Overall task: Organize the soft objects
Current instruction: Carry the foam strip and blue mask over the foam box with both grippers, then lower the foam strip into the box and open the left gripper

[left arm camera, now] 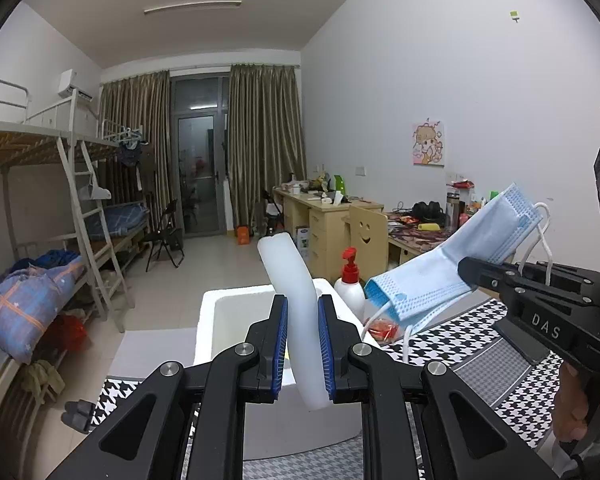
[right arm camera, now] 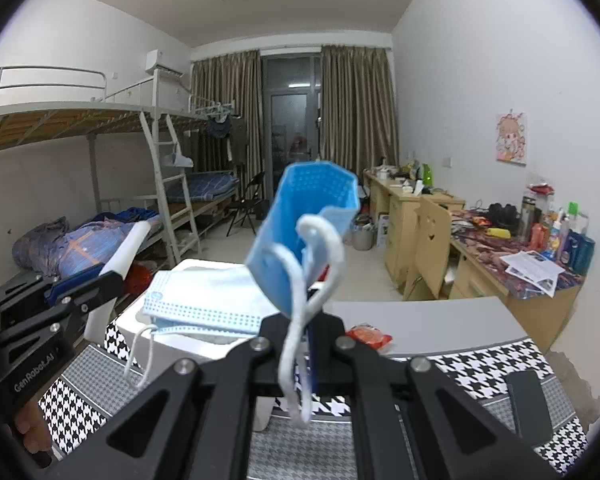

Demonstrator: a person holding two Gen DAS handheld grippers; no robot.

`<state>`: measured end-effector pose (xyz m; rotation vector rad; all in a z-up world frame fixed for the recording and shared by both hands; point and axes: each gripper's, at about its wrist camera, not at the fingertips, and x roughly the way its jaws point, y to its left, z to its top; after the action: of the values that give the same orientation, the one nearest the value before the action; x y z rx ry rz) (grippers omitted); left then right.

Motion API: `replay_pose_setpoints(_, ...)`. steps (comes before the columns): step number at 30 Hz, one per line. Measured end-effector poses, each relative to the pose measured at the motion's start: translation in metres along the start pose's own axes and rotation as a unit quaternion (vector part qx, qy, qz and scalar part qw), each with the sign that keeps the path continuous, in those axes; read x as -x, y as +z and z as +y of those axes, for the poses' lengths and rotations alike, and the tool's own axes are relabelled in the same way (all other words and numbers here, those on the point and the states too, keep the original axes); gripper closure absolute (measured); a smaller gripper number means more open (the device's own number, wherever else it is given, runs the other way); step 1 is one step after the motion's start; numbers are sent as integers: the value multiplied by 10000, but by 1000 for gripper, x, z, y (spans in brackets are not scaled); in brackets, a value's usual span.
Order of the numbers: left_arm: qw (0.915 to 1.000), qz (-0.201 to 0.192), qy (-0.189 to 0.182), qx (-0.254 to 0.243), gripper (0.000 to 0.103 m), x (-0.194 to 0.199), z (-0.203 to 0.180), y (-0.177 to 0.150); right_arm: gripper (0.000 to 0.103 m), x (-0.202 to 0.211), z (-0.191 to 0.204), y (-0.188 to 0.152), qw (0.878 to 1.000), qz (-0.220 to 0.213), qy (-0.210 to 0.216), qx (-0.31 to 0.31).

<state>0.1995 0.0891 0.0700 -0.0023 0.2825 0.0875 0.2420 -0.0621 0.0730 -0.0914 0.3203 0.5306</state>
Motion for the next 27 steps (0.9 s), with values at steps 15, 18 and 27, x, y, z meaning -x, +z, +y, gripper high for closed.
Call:
replay_pose_setpoints(15, 9994, 266, 167, 168, 87, -30, 17, 3, 96, -25, 18, 9, 9998, 141, -51, 100)
replay_pose_setpoints(18, 9990, 362, 85, 228, 87, -38, 19, 1, 96, -30, 18, 11, 9998, 185, -52, 77)
replay_pose_setpoints(27, 9978, 598, -40, 278, 87, -60, 27, 1, 96, -38, 14, 12, 9995, 261, -186, 31)
